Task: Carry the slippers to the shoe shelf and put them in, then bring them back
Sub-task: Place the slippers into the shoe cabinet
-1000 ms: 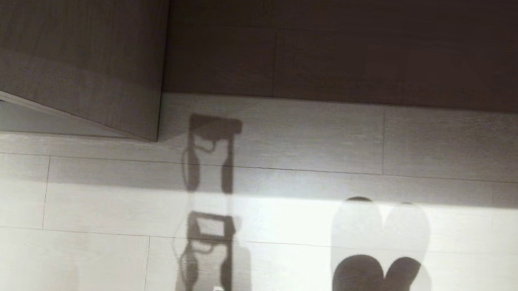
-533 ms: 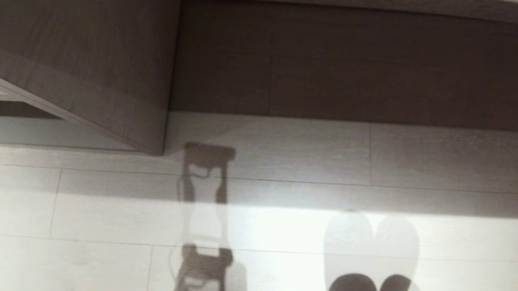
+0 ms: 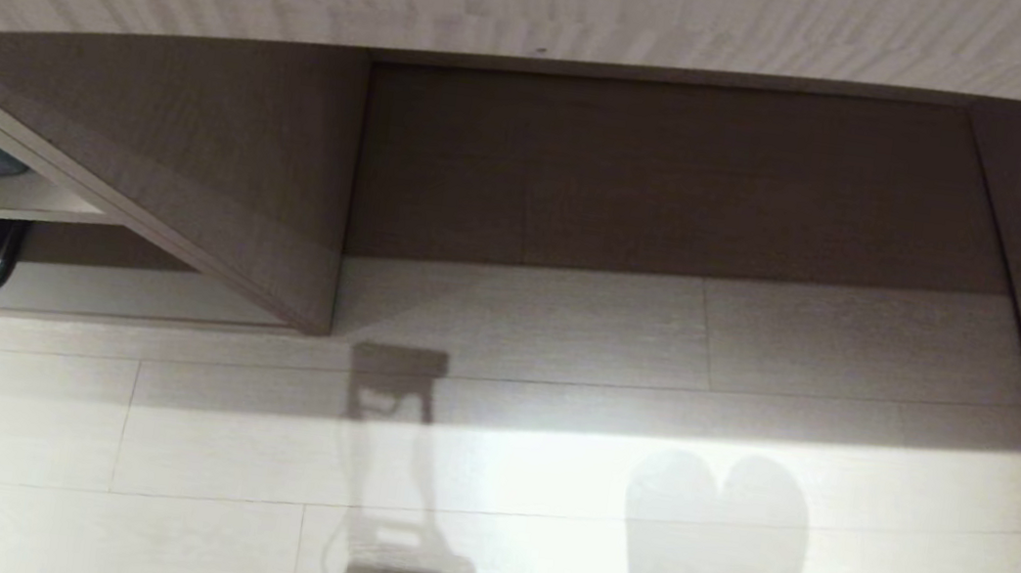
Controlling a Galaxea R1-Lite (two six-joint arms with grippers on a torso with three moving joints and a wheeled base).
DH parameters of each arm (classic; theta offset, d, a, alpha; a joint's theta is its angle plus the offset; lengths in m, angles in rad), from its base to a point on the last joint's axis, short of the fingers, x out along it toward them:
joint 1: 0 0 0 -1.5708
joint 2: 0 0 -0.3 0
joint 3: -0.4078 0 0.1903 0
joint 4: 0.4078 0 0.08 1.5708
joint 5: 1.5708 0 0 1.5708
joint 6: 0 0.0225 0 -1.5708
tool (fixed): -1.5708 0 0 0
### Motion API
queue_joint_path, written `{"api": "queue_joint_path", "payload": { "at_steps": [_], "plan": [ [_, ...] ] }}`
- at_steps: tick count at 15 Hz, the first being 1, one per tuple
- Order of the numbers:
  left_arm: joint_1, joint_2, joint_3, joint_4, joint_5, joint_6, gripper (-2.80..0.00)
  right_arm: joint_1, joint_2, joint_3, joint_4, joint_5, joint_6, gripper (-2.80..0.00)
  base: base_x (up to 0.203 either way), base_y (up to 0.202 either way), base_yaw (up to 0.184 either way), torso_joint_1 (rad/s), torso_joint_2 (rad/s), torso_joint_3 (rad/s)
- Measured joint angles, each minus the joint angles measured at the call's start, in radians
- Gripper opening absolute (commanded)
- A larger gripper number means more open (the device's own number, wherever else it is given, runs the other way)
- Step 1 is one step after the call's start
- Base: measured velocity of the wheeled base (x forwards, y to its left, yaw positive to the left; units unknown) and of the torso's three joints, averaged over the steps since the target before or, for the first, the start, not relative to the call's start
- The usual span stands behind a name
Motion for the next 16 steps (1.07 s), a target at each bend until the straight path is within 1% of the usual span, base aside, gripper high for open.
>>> {"api": "queue_joint_path", "payload": {
  "at_steps": [16],
  "plan": [
    [0.000, 0.000, 0.000, 0.000, 0.000, -0.005, -2.80, 0.000, 0.001, 0.000, 0.000, 0.000, 0.000, -2.80, 0.000, 0.000, 0.000, 0.002, 0.00, 0.202]
  ]
}}
